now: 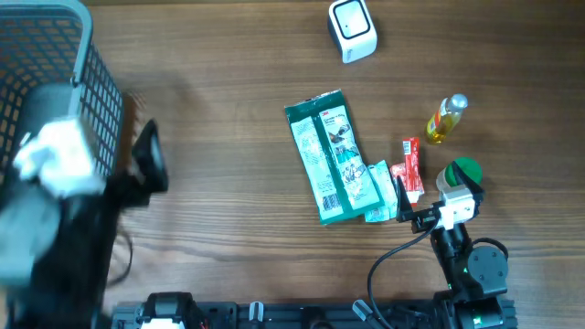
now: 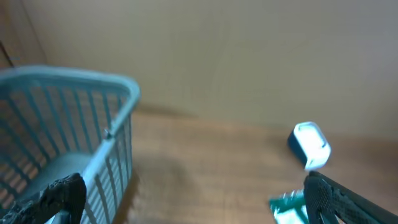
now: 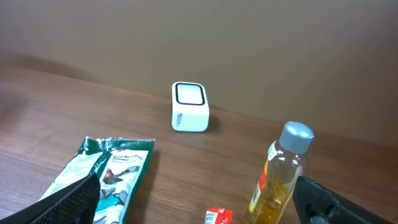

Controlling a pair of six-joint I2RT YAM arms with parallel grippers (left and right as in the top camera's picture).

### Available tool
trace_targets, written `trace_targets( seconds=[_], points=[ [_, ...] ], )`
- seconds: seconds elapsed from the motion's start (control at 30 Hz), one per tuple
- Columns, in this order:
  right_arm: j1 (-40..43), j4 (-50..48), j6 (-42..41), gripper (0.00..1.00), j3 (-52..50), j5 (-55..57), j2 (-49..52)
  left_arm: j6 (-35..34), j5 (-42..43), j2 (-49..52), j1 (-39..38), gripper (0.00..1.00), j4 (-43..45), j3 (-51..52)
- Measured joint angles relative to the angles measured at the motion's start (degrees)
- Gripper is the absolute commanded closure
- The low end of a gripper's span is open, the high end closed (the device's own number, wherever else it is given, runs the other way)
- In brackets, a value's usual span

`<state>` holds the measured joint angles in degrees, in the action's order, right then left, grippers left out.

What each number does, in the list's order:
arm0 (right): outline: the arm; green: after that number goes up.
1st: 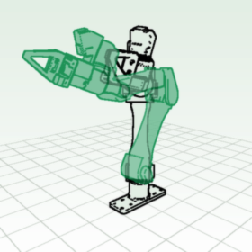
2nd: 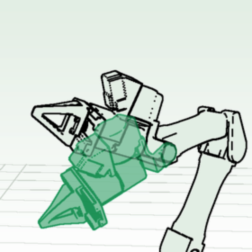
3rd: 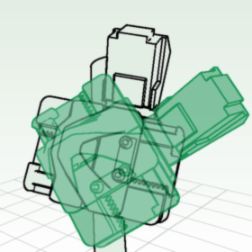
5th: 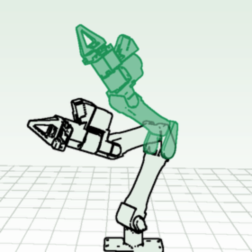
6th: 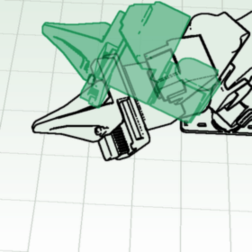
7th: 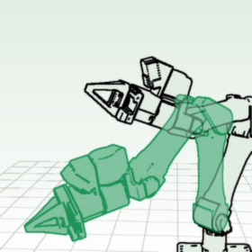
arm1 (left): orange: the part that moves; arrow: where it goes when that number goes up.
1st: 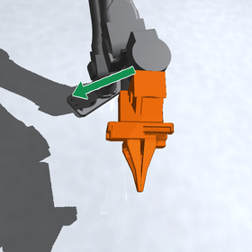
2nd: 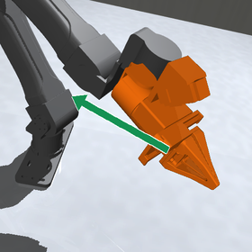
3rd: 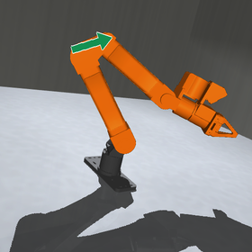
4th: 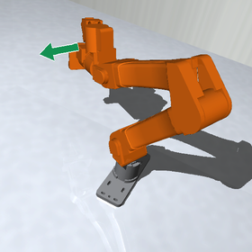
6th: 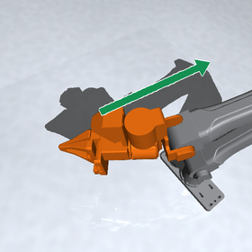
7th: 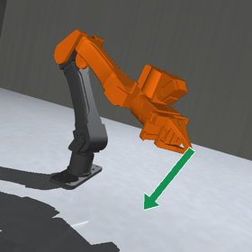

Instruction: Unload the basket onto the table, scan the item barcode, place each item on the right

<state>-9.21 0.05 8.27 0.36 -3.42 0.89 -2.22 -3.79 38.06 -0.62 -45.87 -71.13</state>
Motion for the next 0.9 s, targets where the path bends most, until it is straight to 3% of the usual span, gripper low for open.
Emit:
trace_targets(
  seconds=[0.17,0.4,0.6,0.63,0.77,0.9],
  points=[
    [0.0,-0.02,0.0,0.0,0.0,-0.02,0.0,0.0,-0.02,-7.39,0.0,0.0,-1.68,2.16],
    [0.0,0.0,0.0,0.01,0.0,-0.02,0.0,0.0,0.52,-18.78,0.0,0.0,-3.52,20.0],
    [0.0,-0.02,0.0,0.0,0.0,-0.02,0.0,-0.44,4.35,-28.35,0.02,0.0,18.69,35.1],
    [0.0,0.0,0.0,0.0,0.0,-0.02,0.0,-0.7,5.68,-30.4,0.52,0.0,28.89,38.53],
    [0.0,-0.02,0.0,0.0,0.0,-0.02,0.0,-3.06,8.24,-35.32,2.36,0.0,49.18,45.99],
    [0.0,-0.02,0.0,0.0,0.0,-0.02,0.0,-7.76,8.63,-37.31,2.67,0.0,60.98,52.33]
  ],
)
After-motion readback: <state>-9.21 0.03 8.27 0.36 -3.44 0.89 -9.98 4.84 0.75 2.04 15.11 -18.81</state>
